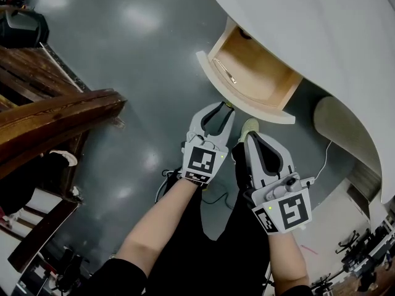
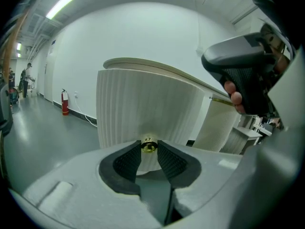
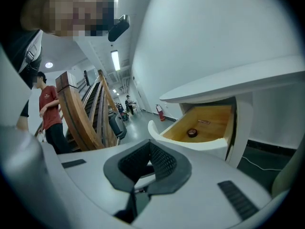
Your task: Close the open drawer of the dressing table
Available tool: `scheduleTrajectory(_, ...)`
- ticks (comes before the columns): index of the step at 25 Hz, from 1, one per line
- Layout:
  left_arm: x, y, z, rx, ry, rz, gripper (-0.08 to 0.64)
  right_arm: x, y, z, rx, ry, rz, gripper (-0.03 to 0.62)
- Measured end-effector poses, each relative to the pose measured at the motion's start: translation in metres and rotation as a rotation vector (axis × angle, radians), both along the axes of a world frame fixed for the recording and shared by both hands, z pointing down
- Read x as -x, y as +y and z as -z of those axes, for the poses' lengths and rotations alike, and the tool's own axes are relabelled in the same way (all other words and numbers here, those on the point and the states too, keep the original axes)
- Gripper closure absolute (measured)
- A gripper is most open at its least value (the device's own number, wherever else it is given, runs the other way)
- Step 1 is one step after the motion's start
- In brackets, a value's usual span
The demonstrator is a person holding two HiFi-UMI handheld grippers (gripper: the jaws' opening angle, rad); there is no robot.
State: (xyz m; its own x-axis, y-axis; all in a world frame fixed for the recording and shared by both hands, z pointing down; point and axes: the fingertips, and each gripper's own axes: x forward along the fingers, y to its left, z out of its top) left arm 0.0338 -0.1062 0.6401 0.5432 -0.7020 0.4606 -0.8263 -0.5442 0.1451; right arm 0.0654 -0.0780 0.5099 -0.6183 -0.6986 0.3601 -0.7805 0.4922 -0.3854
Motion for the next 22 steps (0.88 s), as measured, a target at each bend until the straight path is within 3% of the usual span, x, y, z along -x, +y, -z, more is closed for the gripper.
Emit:
scheduleTrajectory(13, -0.01, -0.019, 0.003, -0.065, 0.029, -0.021, 0.458, 0.001, 0.004, 0.002, -0.053, 0.005, -0.014, 0.578)
scheduleTrajectory(22, -0.046, -0.081, 0.007, -0.075, 0.046, -0.025, 0.457, -0.025, -0.046, 0.004, -0.051, 0.005, 0.006, 0.578)
